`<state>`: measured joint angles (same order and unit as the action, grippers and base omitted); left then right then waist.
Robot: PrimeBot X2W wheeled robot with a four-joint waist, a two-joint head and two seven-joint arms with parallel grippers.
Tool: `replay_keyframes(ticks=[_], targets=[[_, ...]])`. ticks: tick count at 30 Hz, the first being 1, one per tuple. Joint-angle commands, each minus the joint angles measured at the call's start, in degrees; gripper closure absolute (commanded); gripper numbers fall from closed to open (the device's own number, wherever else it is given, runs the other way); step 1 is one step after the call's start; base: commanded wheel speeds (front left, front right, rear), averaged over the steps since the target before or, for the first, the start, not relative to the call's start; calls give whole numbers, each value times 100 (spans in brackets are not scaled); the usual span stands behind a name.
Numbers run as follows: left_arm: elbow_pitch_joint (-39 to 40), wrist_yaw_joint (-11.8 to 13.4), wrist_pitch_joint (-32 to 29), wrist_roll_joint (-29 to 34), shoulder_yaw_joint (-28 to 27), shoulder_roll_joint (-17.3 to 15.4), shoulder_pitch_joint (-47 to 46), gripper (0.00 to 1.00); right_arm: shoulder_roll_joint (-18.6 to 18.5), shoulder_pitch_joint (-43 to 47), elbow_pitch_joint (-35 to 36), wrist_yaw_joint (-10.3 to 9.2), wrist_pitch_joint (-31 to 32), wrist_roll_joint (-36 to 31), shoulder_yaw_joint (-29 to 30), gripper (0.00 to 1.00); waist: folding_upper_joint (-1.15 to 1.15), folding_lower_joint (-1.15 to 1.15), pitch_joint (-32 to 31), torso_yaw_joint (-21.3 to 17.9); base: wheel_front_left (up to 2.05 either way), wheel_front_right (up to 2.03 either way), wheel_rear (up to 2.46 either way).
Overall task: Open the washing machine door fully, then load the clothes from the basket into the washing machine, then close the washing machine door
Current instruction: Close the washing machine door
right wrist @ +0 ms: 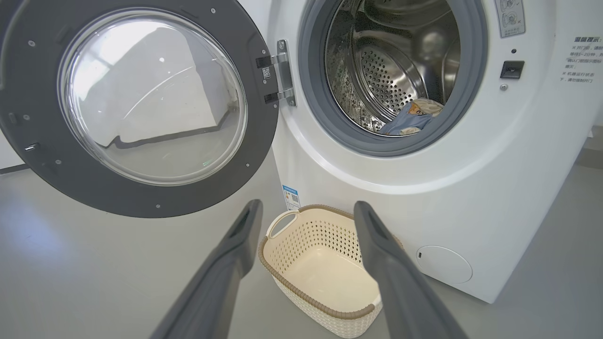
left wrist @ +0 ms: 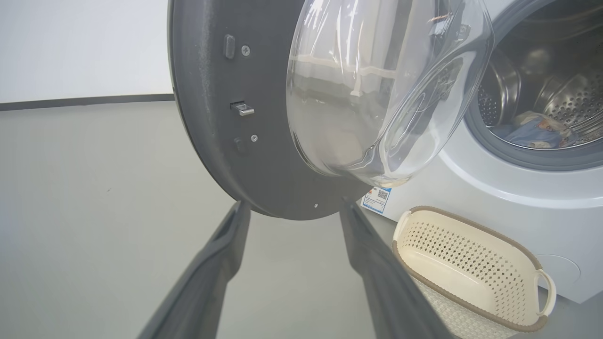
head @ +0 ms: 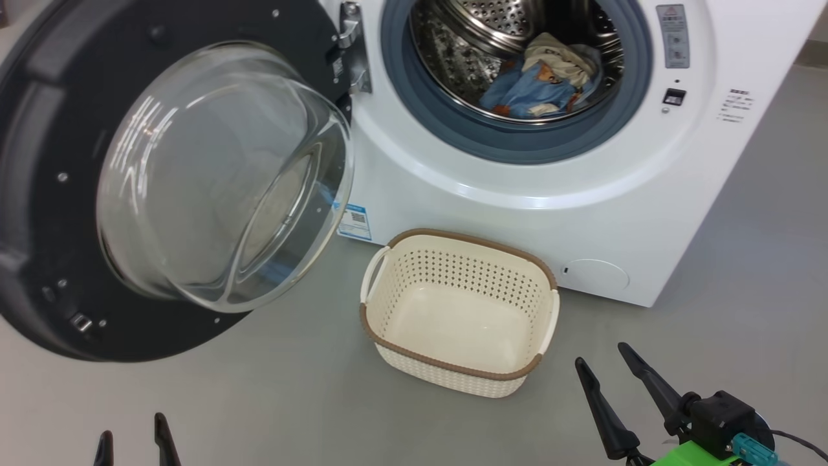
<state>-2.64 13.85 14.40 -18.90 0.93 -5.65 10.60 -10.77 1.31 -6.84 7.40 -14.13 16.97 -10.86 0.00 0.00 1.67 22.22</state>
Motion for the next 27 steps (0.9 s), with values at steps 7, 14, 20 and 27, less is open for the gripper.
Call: replay_keyframes(ticks=[7,14,20,27], targets=[[101,-50,60,37,-290,71,-84,0,-76,-134,202,9,75,-44,-189,0,0,0,-8,225,0,0,0],[92,-90,60,86,-349,131,-24,0,-85,-102,243,9,123,-39,-214,0,0,0,-38,288,0,0,0],[85,-132,60,123,-422,164,-4,0,-114,-99,279,9,157,-31,-247,0,0,0,-8,260,0,0,0],[63,-160,60,183,-473,199,-4,0,-144,-83,292,9,172,-26,-246,0,0,0,4,199,0,0,0]])
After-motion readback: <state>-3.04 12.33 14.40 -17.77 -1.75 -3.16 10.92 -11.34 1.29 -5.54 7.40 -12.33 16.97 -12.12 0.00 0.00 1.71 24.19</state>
